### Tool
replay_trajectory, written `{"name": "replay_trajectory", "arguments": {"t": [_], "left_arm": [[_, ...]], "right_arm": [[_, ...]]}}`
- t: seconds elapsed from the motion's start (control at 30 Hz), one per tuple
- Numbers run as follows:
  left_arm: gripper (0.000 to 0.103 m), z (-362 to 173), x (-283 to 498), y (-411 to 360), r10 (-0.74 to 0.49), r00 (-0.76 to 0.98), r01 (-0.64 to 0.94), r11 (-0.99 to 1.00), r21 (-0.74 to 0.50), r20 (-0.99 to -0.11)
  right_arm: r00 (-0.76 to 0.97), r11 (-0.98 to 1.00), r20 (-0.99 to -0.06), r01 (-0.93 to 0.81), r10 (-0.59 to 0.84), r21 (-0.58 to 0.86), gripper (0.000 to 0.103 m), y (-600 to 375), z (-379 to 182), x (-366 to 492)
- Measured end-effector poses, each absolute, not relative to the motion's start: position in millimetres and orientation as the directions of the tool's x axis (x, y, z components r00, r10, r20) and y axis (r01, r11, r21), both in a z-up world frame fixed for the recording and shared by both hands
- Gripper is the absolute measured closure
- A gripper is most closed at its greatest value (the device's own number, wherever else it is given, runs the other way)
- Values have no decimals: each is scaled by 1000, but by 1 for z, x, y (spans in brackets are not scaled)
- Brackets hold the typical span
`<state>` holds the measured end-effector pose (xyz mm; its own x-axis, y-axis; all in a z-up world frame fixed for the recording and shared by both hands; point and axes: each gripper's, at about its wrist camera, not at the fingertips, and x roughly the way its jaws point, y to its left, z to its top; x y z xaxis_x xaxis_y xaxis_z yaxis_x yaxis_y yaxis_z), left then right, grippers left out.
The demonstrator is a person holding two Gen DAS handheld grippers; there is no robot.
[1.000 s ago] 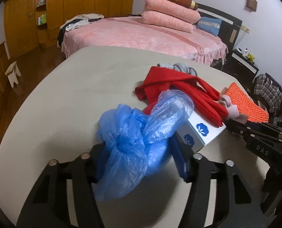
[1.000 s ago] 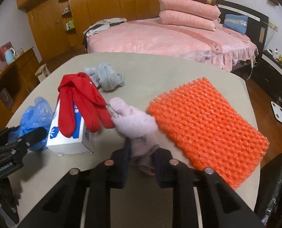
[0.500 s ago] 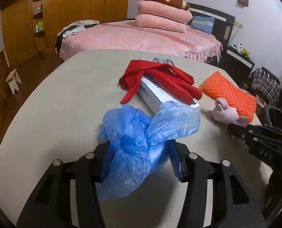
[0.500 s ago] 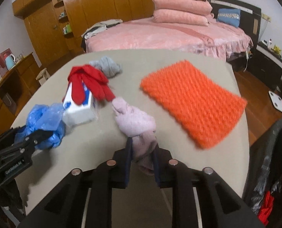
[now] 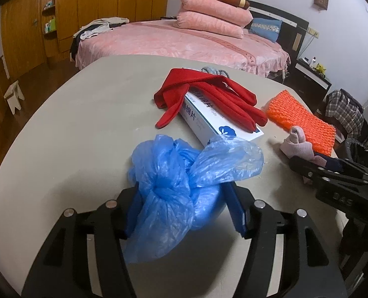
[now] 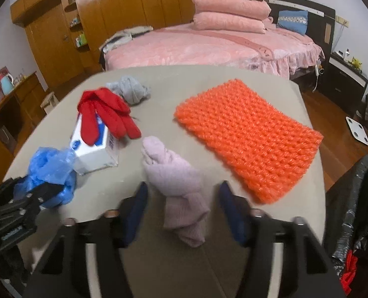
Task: Collect trash
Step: 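Grasp the pink towel with the right tool while the left tool holds the blue bag, then carry the blue bag and pink towel over the bin and release both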
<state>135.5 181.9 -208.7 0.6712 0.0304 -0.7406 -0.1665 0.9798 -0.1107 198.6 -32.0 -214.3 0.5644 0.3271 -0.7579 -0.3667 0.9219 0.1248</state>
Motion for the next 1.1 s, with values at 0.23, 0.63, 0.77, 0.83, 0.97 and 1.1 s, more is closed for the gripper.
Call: {"name": "replay_trajectory", "arguments": {"t": [0.23,0.63,0.77,0.83,0.97,1.1], "left_arm": [[53,-209,136,176,20,675,-155,981,-115,-737],[57,-198,128,155,22,696,-139,985,-105,-718],[57,-189,126,148,15,709,-129,986,-108,-705],[57,-182,125,141,9,721,-116,987,-108,-692],[57,-168,124,133,1,742,-99,989,-108,-671],[57,-151,122,122,-13,765,-78,991,-112,-644]], "right_arm": [[567,917,-755,-382,329,112,73,-30,-215,186],[569,919,-742,-361,353,161,73,-50,-204,168],[599,922,-719,-354,352,157,73,-59,-189,167],[610,923,-708,-349,354,161,73,-61,-182,168],[633,924,-686,-344,358,165,73,-69,-168,164],[651,925,-666,-335,363,178,73,-80,-155,160]]}}
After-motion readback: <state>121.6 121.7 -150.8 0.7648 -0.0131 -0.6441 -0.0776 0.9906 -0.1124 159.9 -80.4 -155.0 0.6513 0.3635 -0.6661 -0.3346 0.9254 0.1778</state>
